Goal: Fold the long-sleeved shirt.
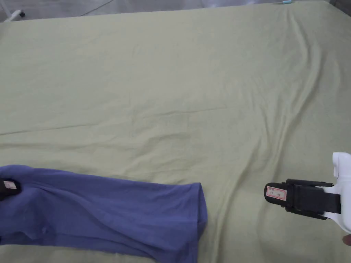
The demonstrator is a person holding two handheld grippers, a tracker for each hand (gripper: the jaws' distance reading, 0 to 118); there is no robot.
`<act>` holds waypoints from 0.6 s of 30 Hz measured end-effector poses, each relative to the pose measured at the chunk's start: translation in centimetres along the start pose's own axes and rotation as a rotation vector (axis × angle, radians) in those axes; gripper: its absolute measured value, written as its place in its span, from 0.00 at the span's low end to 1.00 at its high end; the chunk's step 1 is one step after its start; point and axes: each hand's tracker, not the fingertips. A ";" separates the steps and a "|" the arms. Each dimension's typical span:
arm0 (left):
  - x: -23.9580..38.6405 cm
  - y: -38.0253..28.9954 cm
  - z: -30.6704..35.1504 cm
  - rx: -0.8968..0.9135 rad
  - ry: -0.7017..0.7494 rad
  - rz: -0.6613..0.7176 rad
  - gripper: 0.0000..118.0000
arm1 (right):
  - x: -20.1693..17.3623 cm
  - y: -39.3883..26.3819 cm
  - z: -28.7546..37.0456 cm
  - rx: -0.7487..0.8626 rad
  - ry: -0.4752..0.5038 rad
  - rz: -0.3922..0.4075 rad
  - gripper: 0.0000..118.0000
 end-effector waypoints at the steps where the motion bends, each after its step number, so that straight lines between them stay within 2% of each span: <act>1: 1.4 -0.8 -0.2 -0.010 0.032 -0.071 0.33 | -0.2 0.0 -0.2 -0.012 -0.020 0.014 0.00; 5: 8.6 -4.6 -2.5 -0.043 0.157 -0.259 0.33 | -1.1 -0.3 -1.0 -0.058 -0.081 0.051 0.00; 8: 14.9 -9.3 -7.0 -0.068 0.277 -0.484 0.33 | -1.8 -0.6 -1.8 -0.089 -0.093 0.055 0.00; 10: 17.5 -12.2 -10.9 -0.106 0.284 -0.540 0.33 | -2.2 -0.8 -2.5 -0.106 -0.108 0.057 0.00; 13: 19.7 -15.6 -16.6 -0.180 0.252 -0.517 0.35 | -2.7 -0.9 -3.4 -0.133 -0.127 0.057 0.00; 14: 20.3 -16.5 -18.0 -0.174 0.275 -0.522 0.41 | -2.8 -1.0 -3.5 -0.142 -0.129 0.050 0.00; 15: 20.8 -17.3 -18.6 -0.124 0.341 -0.546 0.56 | -2.9 -1.0 -3.6 -0.148 -0.124 0.049 0.00; 16: 21.2 -17.4 -19.1 -0.100 0.343 -0.557 0.84 | -2.9 -1.1 -3.5 -0.151 -0.120 0.050 0.00; 17: 21.3 -17.5 -19.0 -0.121 0.291 -0.485 0.98 | -3.0 -1.1 -3.4 -0.150 -0.112 0.055 0.00; 18: 21.0 -17.0 -18.6 -0.180 0.207 -0.434 1.00 | -3.0 -1.1 -3.2 -0.151 -0.102 0.061 0.00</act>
